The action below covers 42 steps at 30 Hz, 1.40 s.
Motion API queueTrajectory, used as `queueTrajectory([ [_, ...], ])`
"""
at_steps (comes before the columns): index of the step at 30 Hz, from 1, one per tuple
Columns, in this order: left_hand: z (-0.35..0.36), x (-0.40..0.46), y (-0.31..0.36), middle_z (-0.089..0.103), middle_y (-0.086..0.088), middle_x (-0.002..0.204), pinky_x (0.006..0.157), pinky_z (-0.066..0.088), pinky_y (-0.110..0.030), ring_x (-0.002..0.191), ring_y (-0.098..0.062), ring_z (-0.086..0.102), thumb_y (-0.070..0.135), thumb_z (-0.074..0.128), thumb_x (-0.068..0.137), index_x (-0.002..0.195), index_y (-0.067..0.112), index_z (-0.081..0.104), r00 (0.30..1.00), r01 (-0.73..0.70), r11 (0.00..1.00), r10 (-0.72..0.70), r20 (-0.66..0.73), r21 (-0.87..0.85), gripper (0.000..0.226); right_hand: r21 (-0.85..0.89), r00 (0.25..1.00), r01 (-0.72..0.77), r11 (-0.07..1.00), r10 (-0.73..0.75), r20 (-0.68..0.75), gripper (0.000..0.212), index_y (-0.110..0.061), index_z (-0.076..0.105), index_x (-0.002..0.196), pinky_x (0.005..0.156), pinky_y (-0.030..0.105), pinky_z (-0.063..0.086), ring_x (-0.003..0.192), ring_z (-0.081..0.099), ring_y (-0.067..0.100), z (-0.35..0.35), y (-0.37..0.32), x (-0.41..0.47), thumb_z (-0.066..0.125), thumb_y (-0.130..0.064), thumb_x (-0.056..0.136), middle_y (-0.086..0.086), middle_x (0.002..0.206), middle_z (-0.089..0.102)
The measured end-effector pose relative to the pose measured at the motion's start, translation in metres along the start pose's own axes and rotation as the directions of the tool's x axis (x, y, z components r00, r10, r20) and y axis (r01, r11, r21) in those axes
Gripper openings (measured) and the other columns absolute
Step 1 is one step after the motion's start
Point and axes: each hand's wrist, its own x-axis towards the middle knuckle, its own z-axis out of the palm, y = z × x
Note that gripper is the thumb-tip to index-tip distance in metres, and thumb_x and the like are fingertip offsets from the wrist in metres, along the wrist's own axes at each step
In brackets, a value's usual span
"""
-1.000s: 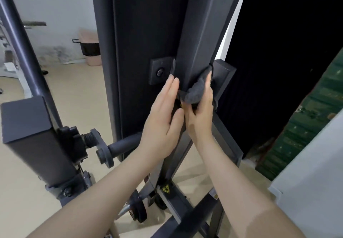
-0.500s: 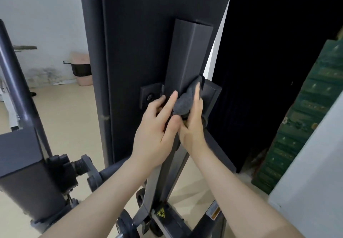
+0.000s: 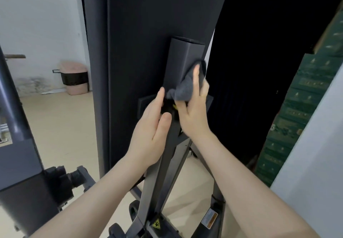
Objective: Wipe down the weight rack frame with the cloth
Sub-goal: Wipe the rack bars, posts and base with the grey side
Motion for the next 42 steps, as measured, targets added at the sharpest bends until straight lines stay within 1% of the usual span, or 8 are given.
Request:
queueTrajectory([
  [5,-0.014,-0.007,-0.002,0.021,0.026,0.147,0.117,0.024,-0.031,0.136,0.011,0.023,0.061,0.024,0.085,0.14,0.045,0.002,0.987,0.1,0.984,-0.079,0.14,-0.147,0.062,-0.18,0.965,0.208,0.962,-0.231,-0.123,0.072,0.001,0.017,0.147,0.108,0.004,0.006,0.131,0.001,-0.003,-0.01,-0.019,0.037,0.06,-0.006,0.09,0.029,0.151,0.004],
  [10,-0.025,-0.019,0.001,0.058,0.013,0.123,0.101,0.043,-0.026,0.119,-0.004,0.052,0.036,0.03,0.092,0.126,0.027,0.05,0.991,-0.068,0.991,0.053,-0.124,-0.114,0.04,-0.493,0.846,0.5,0.712,-0.524,0.1,0.057,-0.009,0.033,0.14,0.117,0.031,0.004,0.138,0.016,0.034,-0.022,-0.009,0.041,0.056,-0.019,0.089,0.017,0.151,0.015],
  [16,-0.039,-0.021,0.001,0.058,0.007,0.119,0.091,0.047,-0.02,0.113,-0.006,0.055,0.038,0.029,0.092,0.118,0.027,0.054,0.99,-0.048,0.975,0.019,-0.137,-0.215,0.037,-0.6,0.719,0.668,0.44,-0.59,0.367,0.052,-0.014,0.041,0.134,0.115,0.03,-0.006,0.136,0.022,0.032,-0.051,-0.019,0.055,0.059,-0.022,0.086,0.021,0.145,0.036],
  [19,-0.04,-0.026,0.0,0.057,0.005,0.12,0.09,0.047,-0.019,0.113,-0.005,0.054,0.04,0.028,0.091,0.117,0.028,0.053,0.992,-0.05,0.969,0.019,-0.128,-0.241,0.038,-0.549,0.599,0.789,0.278,-0.547,0.585,0.046,-0.018,0.048,0.128,0.115,0.038,0.007,0.13,0.039,0.025,-0.041,-0.03,0.058,0.055,-0.035,0.086,0.011,0.136,0.053],
  [22,-0.043,-0.032,-0.002,0.056,0.003,0.122,0.09,0.048,-0.021,0.115,-0.008,0.054,0.038,0.028,0.092,0.12,0.026,0.052,0.993,-0.06,0.967,0.032,-0.118,-0.248,0.039,-0.48,0.612,0.791,0.38,-0.489,0.621,0.043,-0.012,0.058,0.119,0.099,0.038,0.032,0.105,0.062,0.03,-0.032,-0.036,0.037,0.05,-0.04,0.088,0.012,0.117,0.065],
  [32,-0.058,-0.044,-0.004,0.058,0.03,0.103,0.081,0.045,-0.008,0.102,0.007,0.056,0.035,0.064,0.082,0.107,0.043,0.045,0.989,0.061,0.984,-0.037,0.142,-0.166,0.032,-0.305,0.795,0.411,0.859,-0.174,0.581,0.029,-0.021,0.054,0.112,0.068,0.041,0.055,0.09,0.061,0.022,-0.019,-0.054,-0.051,0.05,-0.023,0.084,-0.003,0.115,0.055],
  [38,-0.058,-0.053,-0.024,0.062,0.015,0.089,0.078,0.051,-0.02,0.086,-0.001,0.06,0.02,0.066,0.084,0.093,0.03,0.052,0.942,0.197,0.977,-0.164,0.293,-0.086,0.02,-0.177,0.555,-0.103,0.979,0.204,0.807,0.038,-0.039,0.052,0.111,0.093,0.022,0.045,0.113,0.05,0.001,-0.032,-0.041,-0.065,0.07,-0.033,0.078,-0.018,0.116,0.051],
  [42,-0.049,-0.064,-0.026,0.057,0.018,0.094,0.074,0.043,-0.008,0.087,0.009,0.054,0.026,0.064,0.086,0.097,0.037,0.046,0.898,0.166,0.985,-0.174,0.403,0.055,0.024,-0.033,0.629,-0.445,0.895,0.338,0.7,0.021,-0.02,0.059,0.098,0.081,0.023,0.05,0.092,0.061,0.001,-0.031,-0.027,-0.083,0.061,-0.002,0.088,-0.008,0.095,0.063],
])
